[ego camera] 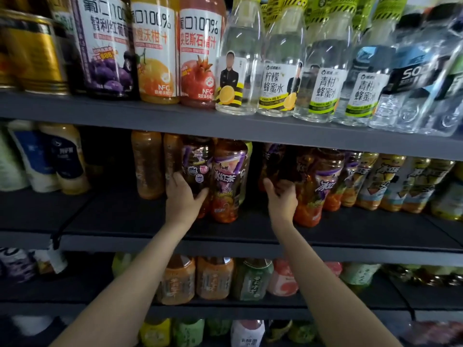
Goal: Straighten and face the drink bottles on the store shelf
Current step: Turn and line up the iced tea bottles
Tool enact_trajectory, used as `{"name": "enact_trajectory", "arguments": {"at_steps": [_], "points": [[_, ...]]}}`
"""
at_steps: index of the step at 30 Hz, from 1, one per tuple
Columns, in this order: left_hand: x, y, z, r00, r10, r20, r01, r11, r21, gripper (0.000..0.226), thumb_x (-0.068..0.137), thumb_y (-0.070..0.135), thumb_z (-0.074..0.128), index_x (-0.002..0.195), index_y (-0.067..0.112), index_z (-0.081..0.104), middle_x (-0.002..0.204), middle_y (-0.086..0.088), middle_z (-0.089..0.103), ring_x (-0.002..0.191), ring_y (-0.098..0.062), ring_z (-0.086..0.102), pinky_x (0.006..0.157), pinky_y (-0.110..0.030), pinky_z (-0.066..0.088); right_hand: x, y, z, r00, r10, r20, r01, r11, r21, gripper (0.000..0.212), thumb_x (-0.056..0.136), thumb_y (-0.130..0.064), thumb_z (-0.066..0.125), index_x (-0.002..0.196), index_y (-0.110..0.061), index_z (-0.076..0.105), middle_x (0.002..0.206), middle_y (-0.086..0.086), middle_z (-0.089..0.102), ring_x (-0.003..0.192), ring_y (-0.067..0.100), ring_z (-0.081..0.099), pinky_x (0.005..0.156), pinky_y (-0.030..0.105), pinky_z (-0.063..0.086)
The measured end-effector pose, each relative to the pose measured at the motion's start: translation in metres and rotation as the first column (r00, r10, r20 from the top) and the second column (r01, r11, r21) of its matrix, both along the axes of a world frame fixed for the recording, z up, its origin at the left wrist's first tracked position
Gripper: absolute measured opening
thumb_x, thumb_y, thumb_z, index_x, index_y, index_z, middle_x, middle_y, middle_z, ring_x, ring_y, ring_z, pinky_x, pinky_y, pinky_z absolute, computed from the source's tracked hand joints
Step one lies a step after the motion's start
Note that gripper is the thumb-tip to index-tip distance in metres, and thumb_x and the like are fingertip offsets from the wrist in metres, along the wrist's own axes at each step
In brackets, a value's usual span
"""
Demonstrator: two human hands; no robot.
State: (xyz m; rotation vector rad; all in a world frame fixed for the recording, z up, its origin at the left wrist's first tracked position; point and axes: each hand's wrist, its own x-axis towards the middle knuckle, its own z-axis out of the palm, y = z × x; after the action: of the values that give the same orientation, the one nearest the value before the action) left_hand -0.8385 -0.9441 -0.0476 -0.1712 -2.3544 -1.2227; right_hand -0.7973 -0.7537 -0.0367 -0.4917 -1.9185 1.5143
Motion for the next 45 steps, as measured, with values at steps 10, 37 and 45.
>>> {"name": "enact_trajectory", "arguments": {"at_steps": [10, 37, 45], "points": [[0.002, 0.005, -0.002, 0.996, 0.082, -0.040, -0.083, 0.996, -0.032, 0.064, 0.082, 0.025, 0.069, 0.128, 0.000, 0.033, 0.131, -0.018, 0.040, 0.125, -0.028, 0.038, 0.101, -0.033, 0.036, -0.104, 0.030, -0.008, 0.952, -0.077, 0.298, 0.029, 0.986, 0.162, 0.065, 0.090, -0.038, 0.061, 0.136, 0.005, 0.044, 0.129, 0.025, 0.054, 0.121, 0.037, 0.050, 0.101, 0.038, 0.040], [0.111, 0.031, 0.009, 0.560, -0.755, 0.341, 0.550, 0.646, 0.529, 0.049, 0.084, 0.030, 0.064, 0.128, 0.027, 0.041, 0.134, -0.007, 0.050, 0.116, -0.019, 0.056, 0.096, -0.033, 0.048, 0.112, -0.008, 0.025, 0.921, 0.390, -0.012, -0.340, 0.787, -0.515, 0.040, 0.083, -0.021, 0.072, 0.113, -0.004, 0.052, 0.107, 0.013, 0.066, 0.097, 0.023, 0.066, 0.083, 0.036, 0.056], [0.122, 0.010, 0.039, 0.767, -0.641, -0.016, 0.634, 0.762, -0.134, 0.071, 0.072, 0.018, 0.080, 0.131, 0.025, 0.041, 0.126, 0.005, 0.042, 0.116, -0.007, 0.041, 0.095, -0.023, 0.033, 0.137, -0.005, 0.033, 0.900, 0.416, -0.128, -0.358, 0.541, -0.761, 0.037, 0.086, -0.030, 0.067, 0.111, -0.007, 0.054, 0.105, 0.017, 0.061, 0.096, 0.026, 0.062, 0.080, 0.034, 0.053]]}}
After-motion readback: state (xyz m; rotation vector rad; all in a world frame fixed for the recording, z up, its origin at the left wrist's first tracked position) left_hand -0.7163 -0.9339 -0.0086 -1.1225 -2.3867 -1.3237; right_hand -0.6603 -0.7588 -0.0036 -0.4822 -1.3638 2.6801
